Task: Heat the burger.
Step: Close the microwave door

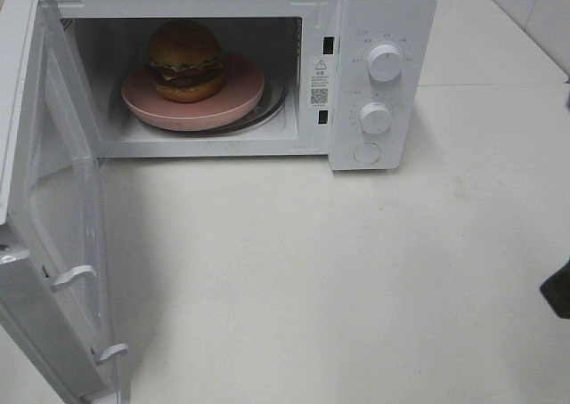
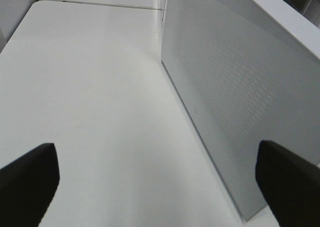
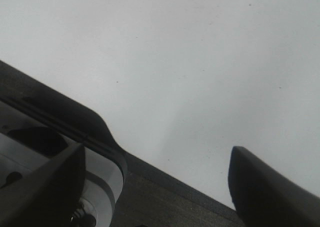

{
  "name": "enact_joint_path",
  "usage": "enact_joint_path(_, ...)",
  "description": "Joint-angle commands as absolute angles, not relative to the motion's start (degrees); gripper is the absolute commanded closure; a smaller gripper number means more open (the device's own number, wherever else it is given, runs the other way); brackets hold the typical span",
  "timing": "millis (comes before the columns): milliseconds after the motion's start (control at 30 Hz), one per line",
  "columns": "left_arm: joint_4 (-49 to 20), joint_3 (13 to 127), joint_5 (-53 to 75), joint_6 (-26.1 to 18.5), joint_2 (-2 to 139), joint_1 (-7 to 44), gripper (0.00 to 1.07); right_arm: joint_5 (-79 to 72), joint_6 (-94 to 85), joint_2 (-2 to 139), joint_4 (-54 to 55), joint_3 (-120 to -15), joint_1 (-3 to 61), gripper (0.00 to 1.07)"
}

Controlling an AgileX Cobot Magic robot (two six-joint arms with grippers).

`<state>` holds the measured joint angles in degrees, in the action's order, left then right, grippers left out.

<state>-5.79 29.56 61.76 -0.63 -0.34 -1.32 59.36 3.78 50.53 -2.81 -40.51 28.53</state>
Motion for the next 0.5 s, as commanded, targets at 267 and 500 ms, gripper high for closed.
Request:
enact_joint_path(267,-6.07,29.56,61.19,-0.69,-1.38,-1.6,0.04,59.3,2.75,34.78,-2.18,-33.0,17.19,0.31)
enact_joint_path(500,-6.07,29.56,61.19,-0.69,-1.38,-1.6,0.04,57.12,2.92,22.35,-1.83,-28.88,13.75,0.31)
